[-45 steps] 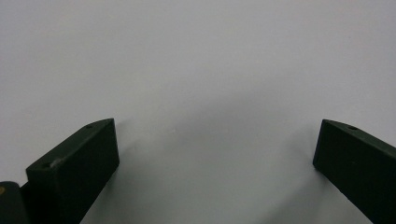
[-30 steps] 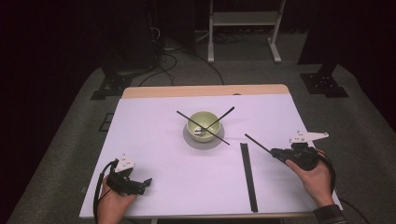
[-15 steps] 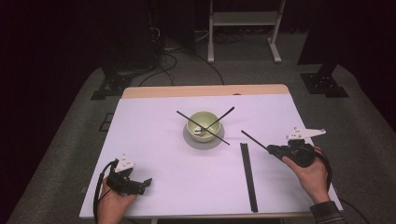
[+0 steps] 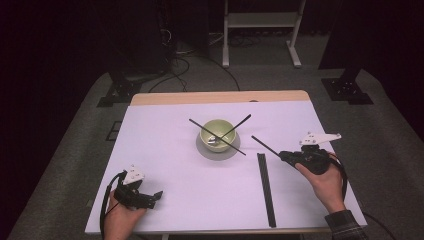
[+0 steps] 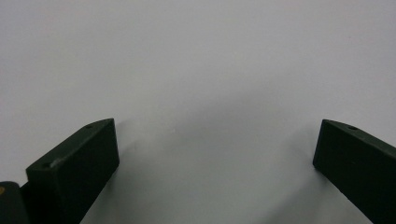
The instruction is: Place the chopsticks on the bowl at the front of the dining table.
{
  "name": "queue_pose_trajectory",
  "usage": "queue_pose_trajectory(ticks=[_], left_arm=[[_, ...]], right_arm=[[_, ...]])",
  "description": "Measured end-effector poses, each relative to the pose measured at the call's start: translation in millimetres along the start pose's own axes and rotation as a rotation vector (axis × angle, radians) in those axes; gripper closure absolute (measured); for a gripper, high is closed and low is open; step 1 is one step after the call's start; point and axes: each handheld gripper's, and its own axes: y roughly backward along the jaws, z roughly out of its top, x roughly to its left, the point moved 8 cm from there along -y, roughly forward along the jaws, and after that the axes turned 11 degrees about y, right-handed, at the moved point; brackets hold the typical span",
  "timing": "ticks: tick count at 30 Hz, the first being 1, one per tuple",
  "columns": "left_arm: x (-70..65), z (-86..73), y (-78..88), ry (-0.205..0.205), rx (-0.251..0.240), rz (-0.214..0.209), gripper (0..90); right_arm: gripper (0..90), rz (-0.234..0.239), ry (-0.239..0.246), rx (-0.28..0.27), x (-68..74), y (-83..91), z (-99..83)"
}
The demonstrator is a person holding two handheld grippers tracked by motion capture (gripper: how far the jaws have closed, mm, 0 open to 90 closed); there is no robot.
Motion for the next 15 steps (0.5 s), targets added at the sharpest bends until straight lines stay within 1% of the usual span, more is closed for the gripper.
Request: queue_pose_trajectory(ticks=[7,15], left_arm=[[0.3,0.0,0.1,-0.005,0.002,0.001,0.0],[0.1,-0.1,0.1,-0.003,0.001,0.001,0.0]], right_arm=[[85.7,0.013,0.008,-0.004,3.0,-9.0,10.2],[85.7,0.021,0.018,-0.022,4.9,-15.8,22.8]])
